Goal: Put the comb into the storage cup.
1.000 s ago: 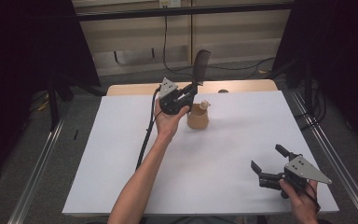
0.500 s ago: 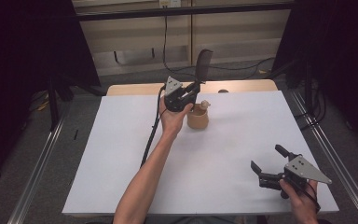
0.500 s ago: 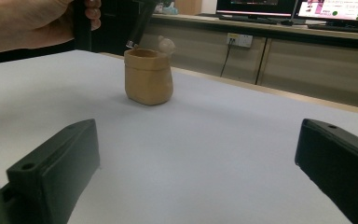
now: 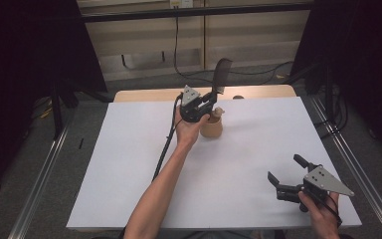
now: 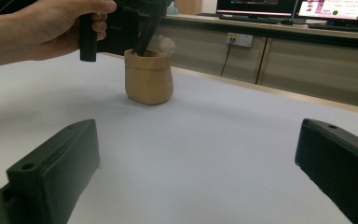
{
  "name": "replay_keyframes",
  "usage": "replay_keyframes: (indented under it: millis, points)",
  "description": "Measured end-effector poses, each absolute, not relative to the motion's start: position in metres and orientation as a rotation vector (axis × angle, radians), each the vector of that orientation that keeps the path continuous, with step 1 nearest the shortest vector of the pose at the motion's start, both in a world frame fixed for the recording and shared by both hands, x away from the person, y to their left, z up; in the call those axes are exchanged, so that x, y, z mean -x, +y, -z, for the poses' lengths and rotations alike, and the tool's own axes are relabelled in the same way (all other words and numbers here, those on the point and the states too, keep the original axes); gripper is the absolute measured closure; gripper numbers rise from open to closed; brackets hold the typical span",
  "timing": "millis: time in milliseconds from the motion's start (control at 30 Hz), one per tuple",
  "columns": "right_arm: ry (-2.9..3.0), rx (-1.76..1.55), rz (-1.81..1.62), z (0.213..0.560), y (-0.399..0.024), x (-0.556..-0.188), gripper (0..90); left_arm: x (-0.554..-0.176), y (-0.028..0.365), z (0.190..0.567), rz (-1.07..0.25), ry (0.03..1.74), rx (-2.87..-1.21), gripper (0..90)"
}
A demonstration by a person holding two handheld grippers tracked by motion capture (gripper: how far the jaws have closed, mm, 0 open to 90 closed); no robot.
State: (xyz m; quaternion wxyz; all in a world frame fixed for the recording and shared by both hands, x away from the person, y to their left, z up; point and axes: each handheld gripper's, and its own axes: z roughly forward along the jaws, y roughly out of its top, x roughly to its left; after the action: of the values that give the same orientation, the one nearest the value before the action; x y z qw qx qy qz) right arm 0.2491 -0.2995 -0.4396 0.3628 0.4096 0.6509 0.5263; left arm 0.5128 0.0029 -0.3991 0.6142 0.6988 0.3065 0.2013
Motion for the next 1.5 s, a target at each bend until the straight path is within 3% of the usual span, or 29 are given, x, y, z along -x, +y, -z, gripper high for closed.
replay_keyframes:
  millis: [167, 867, 1500]
  points:
    - [1.677, -1.053, -1.359, 0.44, -0.299, -0.249, 0.0, -0.513, 0.007, 0.404, -0.499, 0.727, -1.61, 72.7]
    - [1.684, -1.051, -1.35, 0.44, -0.299, -0.249, 0.0, -0.508, 0.016, 0.416, -0.413, 0.757, -1.618, 72.8]
    - [1.685, -1.047, -1.346, 0.44, -0.299, -0.249, 0.0, -0.5, 0.021, 0.417, -0.418, 0.716, -1.71, 72.8]
